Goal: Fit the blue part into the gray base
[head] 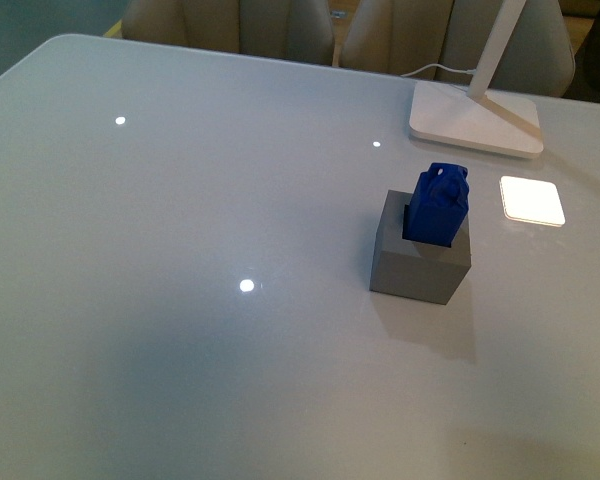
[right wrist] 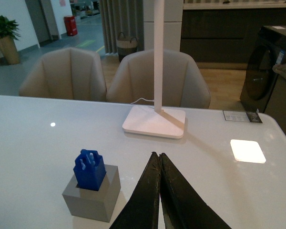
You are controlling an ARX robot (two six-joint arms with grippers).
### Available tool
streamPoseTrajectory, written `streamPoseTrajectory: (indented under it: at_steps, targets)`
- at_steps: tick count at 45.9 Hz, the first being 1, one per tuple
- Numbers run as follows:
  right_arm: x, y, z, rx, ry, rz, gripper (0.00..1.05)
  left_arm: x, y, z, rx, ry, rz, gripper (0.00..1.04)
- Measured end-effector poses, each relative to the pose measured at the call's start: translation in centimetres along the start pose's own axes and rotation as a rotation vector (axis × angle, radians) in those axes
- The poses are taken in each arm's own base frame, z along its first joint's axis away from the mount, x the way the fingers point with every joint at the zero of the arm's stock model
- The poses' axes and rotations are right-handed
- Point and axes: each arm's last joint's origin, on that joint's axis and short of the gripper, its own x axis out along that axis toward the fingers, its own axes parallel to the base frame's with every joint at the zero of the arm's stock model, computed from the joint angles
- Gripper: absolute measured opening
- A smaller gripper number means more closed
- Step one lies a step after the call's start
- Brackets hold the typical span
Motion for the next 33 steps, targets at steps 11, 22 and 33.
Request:
streamPoseTrajectory:
  at_steps: [11,22,33]
  targets:
    - [-0.01,0.00,0.01,-0.002,-0.001,0.000,0.36,0.00,0.00,0.01,0.000,0.000,0.000,0.97]
    - [-0.01,0.00,0.01,-0.001,-0.001,0.000,0.78,0.00,0.00,0.00,0.000,0.000,0.000,0.97]
    - [-0.01,0.00,0.01,-0.002,-0.001,0.000,0.96,0.00,0.00,0.01,0.000,0.000,0.000,0.97]
